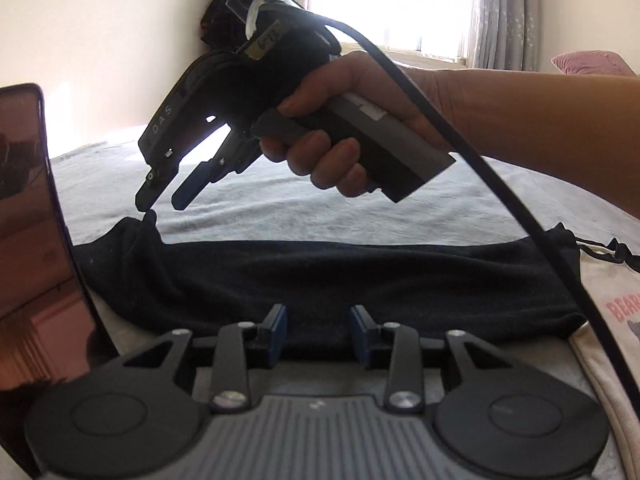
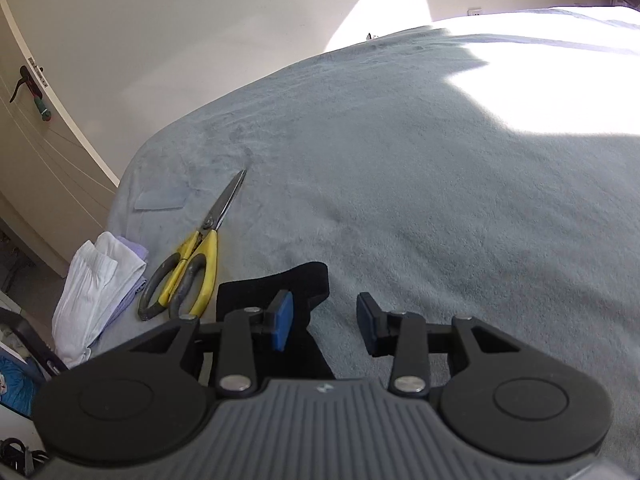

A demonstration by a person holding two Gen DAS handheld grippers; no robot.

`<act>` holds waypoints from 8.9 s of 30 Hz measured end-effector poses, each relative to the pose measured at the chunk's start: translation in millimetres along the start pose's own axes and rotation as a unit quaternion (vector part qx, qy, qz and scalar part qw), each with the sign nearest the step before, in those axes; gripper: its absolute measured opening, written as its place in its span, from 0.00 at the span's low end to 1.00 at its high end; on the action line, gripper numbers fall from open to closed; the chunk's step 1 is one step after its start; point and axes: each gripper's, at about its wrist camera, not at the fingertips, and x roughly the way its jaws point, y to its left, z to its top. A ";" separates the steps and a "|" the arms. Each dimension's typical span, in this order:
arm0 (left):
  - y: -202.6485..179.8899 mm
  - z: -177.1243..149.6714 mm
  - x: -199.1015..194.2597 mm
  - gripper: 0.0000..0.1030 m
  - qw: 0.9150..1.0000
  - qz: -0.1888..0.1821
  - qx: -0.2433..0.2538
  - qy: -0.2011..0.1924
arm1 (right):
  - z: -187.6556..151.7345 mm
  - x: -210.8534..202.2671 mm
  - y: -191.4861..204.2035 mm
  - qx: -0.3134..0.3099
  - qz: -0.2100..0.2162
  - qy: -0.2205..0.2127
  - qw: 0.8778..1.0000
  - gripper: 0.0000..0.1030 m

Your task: Fold clothes

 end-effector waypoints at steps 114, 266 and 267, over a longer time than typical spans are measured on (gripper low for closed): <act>-267.1 19.0 -16.6 0.88 0.985 -0.140 -0.031 0.098 | -641.8 -623.2 11.1 0.492 -0.519 -0.457 0.529 0.50; -200.3 -32.2 -40.6 0.49 0.966 -0.124 -0.193 0.118 | -455.4 -377.8 54.9 0.430 -0.394 -0.175 0.793 0.56; -202.7 -32.6 -40.5 0.49 0.967 -0.123 -0.188 0.116 | -455.6 -377.5 54.8 0.430 -0.395 -0.174 0.793 0.56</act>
